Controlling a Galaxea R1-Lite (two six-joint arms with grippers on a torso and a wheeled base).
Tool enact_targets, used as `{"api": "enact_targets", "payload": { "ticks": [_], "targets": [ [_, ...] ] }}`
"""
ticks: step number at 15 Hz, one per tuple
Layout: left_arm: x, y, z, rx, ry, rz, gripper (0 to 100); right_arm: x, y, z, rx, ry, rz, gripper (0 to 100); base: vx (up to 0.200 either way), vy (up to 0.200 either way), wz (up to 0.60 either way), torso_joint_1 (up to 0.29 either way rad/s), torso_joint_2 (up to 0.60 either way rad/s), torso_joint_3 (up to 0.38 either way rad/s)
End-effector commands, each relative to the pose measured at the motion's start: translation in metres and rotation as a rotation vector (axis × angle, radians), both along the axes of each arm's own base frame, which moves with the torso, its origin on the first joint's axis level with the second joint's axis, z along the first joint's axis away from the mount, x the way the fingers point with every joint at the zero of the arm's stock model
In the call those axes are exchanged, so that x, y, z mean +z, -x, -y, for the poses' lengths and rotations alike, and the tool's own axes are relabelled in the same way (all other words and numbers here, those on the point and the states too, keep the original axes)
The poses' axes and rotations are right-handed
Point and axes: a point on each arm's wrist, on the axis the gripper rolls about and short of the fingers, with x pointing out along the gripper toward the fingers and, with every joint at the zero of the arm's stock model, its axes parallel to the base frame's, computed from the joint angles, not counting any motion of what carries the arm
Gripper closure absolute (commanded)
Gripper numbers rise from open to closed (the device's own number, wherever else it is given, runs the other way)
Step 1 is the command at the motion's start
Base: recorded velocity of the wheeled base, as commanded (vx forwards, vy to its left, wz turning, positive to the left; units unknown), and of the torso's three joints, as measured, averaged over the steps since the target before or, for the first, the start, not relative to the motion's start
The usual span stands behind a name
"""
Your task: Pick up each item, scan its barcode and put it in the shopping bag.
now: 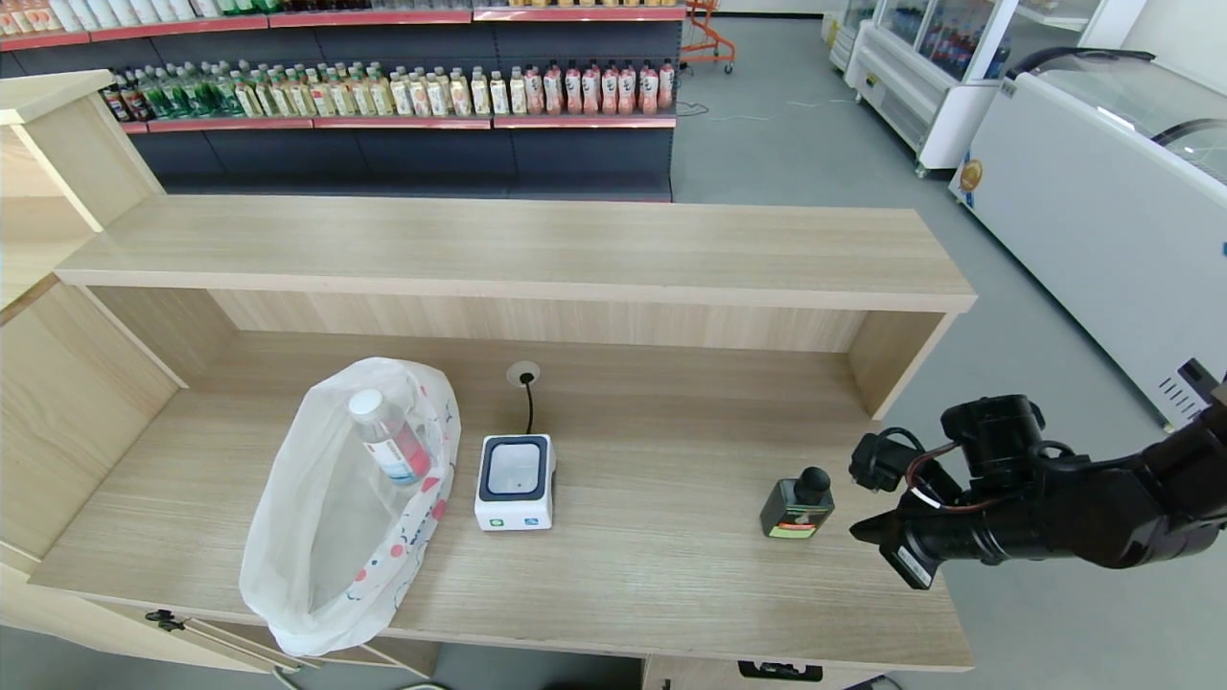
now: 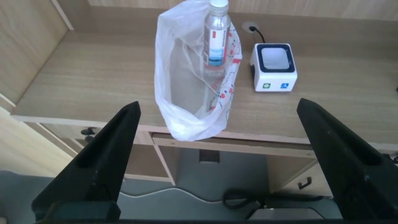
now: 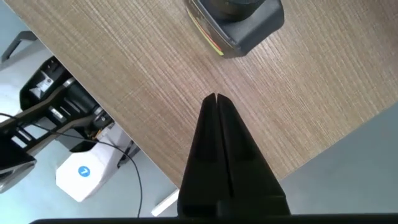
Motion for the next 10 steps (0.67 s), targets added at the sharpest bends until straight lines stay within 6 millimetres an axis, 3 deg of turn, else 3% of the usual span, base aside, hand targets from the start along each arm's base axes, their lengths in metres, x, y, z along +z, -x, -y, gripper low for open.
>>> {"api": "enact_targets", "payload": {
  "ticks": [1, 2, 3, 7, 10],
  "targets": [
    [0.000, 0.000, 0.000, 0.001, 0.000, 0.000, 0, 0.001, 0.000, -0.001, 0.005, 0.001, 0.006, 100, 0.000, 0.000, 0.00, 0.000, 0.00, 0.000],
    [0.000, 0.000, 0.000, 0.000, 0.000, 0.000, 0, 0.009, 0.002, 0.000, 0.005, 0.000, 0.031, 100, 0.000, 0.000, 0.00, 0.000, 0.00, 0.000],
    [0.000, 0.000, 0.000, 0.000, 0.000, 0.000, 0, 0.016, 0.008, 0.003, -0.004, 0.002, 0.050, 0, 0.000, 0.000, 0.00, 0.000, 0.00, 0.000],
    [0.000, 0.000, 0.000, 0.001, 0.000, 0.000, 0, 0.021, 0.008, 0.018, -0.027, 0.022, 0.097, 0, 0.000, 0.000, 0.00, 0.000, 0.00, 0.000],
    [0.000, 0.000, 0.000, 0.000, 0.000, 0.000, 0, 0.005, -0.011, 0.008, -0.003, 0.015, 0.104, 0, 0.000, 0.000, 0.00, 0.000, 0.00, 0.000]
  ]
}}
